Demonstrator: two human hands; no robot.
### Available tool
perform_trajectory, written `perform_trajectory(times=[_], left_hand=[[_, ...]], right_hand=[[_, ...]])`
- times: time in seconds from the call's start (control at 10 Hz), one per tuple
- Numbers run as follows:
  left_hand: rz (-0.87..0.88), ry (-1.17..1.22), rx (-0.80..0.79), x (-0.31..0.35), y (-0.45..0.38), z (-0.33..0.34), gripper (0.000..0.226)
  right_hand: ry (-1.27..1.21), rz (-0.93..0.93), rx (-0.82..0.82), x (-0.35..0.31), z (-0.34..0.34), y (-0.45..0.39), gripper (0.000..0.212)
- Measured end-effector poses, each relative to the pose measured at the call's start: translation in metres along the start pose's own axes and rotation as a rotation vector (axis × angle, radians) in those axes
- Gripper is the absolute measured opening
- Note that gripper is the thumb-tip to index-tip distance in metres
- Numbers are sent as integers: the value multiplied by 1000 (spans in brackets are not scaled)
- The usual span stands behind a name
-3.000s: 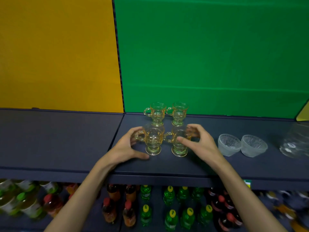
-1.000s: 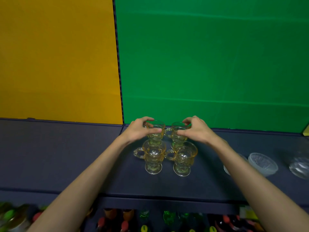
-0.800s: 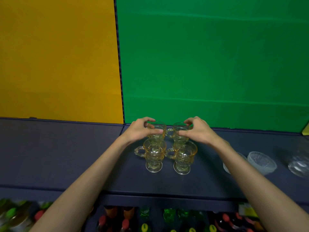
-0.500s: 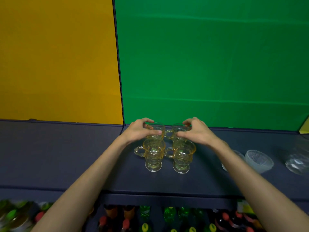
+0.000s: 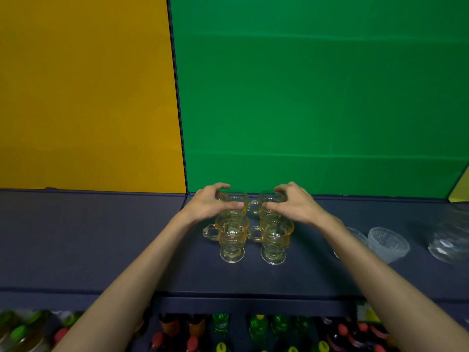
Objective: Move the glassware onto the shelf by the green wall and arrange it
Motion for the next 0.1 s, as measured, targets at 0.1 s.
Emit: perform_trajectory(times=[0.1], left_hand=[[87,-153,101,11,5,-14,99]], right_hand=[[8,-11,26,-2,-4,2,83]])
Point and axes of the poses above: each hand's wrist, its own y-axis away from the middle knuckle, its own z-axis out of the palm, x = y × z, the point moved 8 cm from there along -y, towards the middle knuckle, and after that the axes turned 10 degrees about x, right-handed, at the moved point
